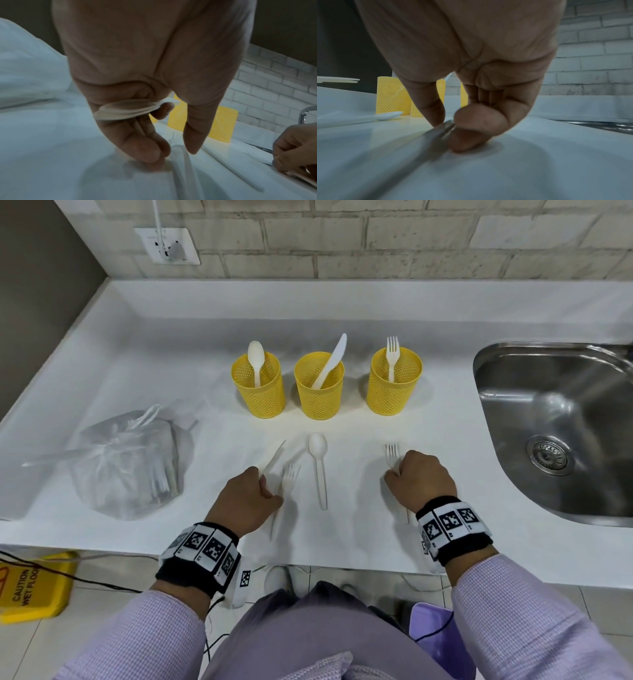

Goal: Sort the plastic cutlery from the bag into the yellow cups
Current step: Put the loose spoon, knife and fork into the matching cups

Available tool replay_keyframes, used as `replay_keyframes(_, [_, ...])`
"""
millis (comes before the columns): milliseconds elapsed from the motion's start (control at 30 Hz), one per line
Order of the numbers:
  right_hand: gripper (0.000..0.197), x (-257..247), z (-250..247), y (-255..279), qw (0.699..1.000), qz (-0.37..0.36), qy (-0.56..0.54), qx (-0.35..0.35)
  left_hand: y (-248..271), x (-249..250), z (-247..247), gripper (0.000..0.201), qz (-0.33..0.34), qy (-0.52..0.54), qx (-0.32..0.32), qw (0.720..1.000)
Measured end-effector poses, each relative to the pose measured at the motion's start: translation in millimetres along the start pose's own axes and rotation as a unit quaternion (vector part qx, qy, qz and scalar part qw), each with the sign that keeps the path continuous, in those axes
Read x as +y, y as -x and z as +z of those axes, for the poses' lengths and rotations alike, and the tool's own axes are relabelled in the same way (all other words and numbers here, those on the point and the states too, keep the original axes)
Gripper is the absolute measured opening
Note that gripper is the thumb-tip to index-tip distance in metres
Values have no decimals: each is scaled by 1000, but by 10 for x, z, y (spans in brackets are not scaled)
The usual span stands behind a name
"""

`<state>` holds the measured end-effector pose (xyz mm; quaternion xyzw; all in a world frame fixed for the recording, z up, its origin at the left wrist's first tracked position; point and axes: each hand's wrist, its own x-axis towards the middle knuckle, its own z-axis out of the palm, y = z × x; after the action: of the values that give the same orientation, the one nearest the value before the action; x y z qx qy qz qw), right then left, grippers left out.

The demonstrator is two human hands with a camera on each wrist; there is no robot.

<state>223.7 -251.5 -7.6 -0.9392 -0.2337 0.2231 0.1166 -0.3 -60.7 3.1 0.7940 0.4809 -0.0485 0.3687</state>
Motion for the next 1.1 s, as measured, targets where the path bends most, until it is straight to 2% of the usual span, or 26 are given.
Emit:
replay_keyframes(167, [17,-31,-26,0,1000,-10,4,5,8,13,49,33,13,3,-9,1000])
replay_keyframes(300, [22,-46,-37,22,999,-25,-35,14,-10,11,83,27,25,6,-8,1000])
replay_keyframes(433, [18,-190,-75,113,993,-73,-92,30,-7,32,89,35,40,74,2,996])
replay_keyframes(567, [19,-424,-69,261,982,-127,-135,48,23,140,84,42,63,180,12,982])
replay_keyframes(733, [22,-678,15,426,972,-169,-160,45,105,308,131,40,79,294,8,953])
replay_keyframes(1100, [25,-745,58,485,956,-170,-236,39,220,416,200,34,110,355,-30,928])
